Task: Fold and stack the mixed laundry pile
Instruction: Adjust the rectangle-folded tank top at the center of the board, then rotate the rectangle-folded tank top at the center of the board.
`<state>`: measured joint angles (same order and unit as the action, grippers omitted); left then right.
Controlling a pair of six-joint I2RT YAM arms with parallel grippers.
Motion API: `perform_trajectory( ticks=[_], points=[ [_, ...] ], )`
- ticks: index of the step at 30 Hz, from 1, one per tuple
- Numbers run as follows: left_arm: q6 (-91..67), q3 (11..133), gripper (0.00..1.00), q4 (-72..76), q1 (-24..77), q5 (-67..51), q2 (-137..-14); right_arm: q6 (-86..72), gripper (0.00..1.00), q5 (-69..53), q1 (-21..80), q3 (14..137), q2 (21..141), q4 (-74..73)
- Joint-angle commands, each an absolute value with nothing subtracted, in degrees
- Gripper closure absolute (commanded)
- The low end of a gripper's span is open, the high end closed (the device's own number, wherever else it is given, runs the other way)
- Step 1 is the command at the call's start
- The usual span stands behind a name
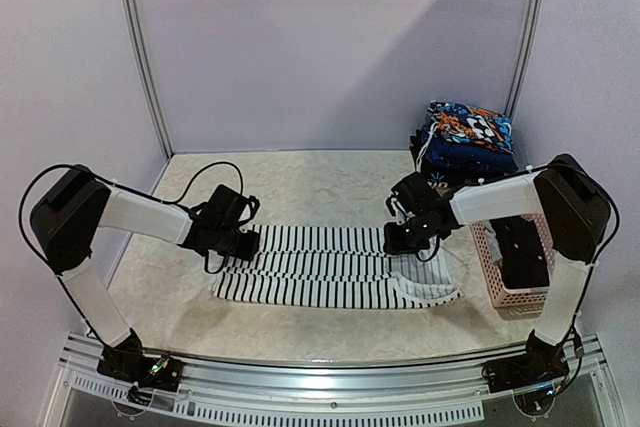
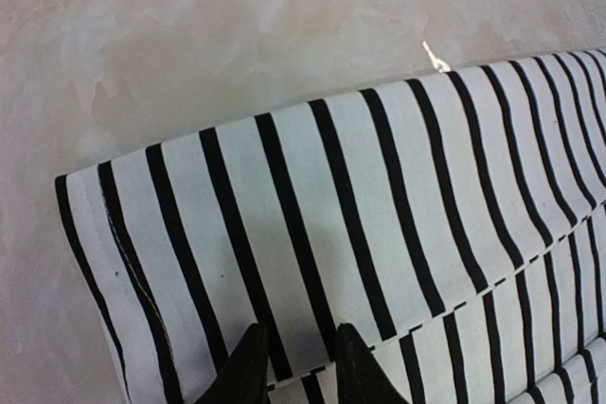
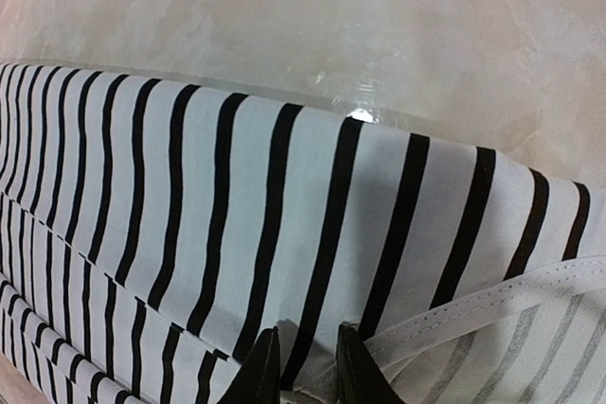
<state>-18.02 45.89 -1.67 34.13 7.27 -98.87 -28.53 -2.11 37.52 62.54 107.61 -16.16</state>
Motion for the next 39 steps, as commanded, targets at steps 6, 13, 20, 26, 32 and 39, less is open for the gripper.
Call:
perform_trajectory(
  ticks=[6, 13, 20, 26, 32, 39],
  points=[
    [-16.9, 49.4, 0.74, -5.4, 35.4, 8.2, -96.5, -31.4, 0.67, -2.4, 38.1, 57.9, 99.4, -19.8],
    [-15.1, 55.6, 0.75, -5.9, 35.5, 7.0, -100.7, -34.3, 0.62, -2.6, 39.3, 55.2, 95.8, -22.8],
    [-13.5, 61.2, 0.75, -6.0, 35.4, 5.7, -106.6, -37.1, 0.62, -1.5, 39.5, 52.6, 97.0, -21.8],
    [-13.0, 62.5, 0.75, -6.1, 34.8, 4.9, -109.6, -37.2, 0.63, -0.3, 39.5, 53.3, 100.3, -22.0],
    [-13.7, 60.6, 0.76, -5.6, 34.1, 4.9, -110.2, -35.9, 0.64, -0.3, 39.5, 56.8, 105.0, -22.9],
    [-14.8, 57.5, 0.76, -5.9, 33.6, 5.9, -109.0, -33.5, 0.66, -0.4, 38.9, 63.5, 111.5, -24.3]
  ],
)
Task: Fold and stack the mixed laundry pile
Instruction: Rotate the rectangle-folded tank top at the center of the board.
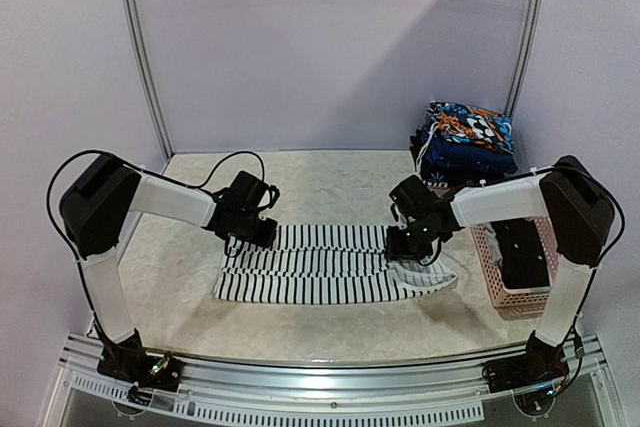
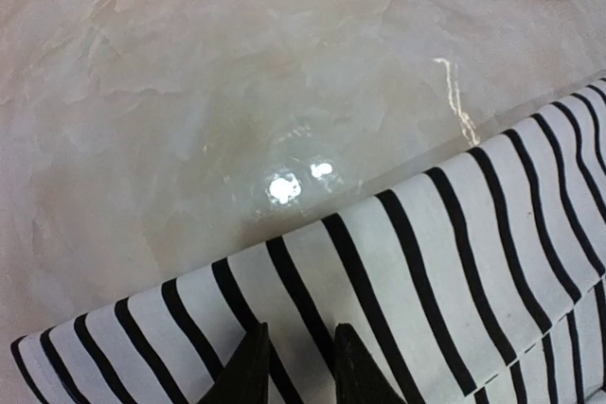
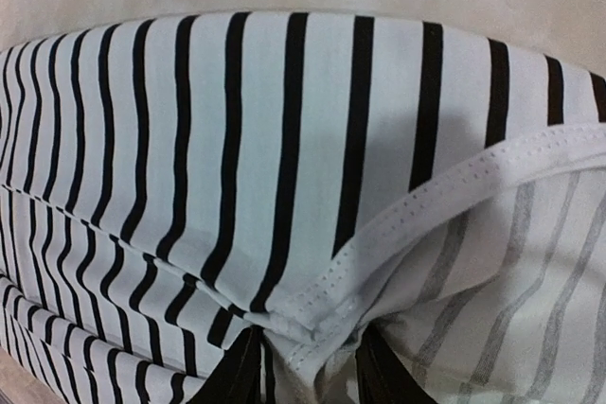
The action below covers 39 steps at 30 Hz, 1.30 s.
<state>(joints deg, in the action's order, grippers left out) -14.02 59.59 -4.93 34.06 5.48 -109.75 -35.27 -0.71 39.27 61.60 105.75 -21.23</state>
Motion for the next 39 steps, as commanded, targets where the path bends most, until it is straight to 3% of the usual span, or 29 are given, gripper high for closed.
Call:
perform_trajectory(
  ticks=[1, 22, 39],
  points=[
    [-14.9, 57.0, 0.76, -6.1, 33.6, 6.0, -108.9, -33.1, 0.67, -0.5, 38.7, 64.7, 112.3, -24.7],
    [-24.1, 40.6, 0.76, -6.2, 34.3, 4.9, -97.8, -26.4, 0.70, -9.2, 36.8, 95.7, 133.6, -31.3],
    [-38.7, 35.9, 0.78, -13.4, 48.5, -2.0, -89.8, -22.0, 0.70, -12.4, 34.2, 115.6, 143.7, -37.4]
  ],
)
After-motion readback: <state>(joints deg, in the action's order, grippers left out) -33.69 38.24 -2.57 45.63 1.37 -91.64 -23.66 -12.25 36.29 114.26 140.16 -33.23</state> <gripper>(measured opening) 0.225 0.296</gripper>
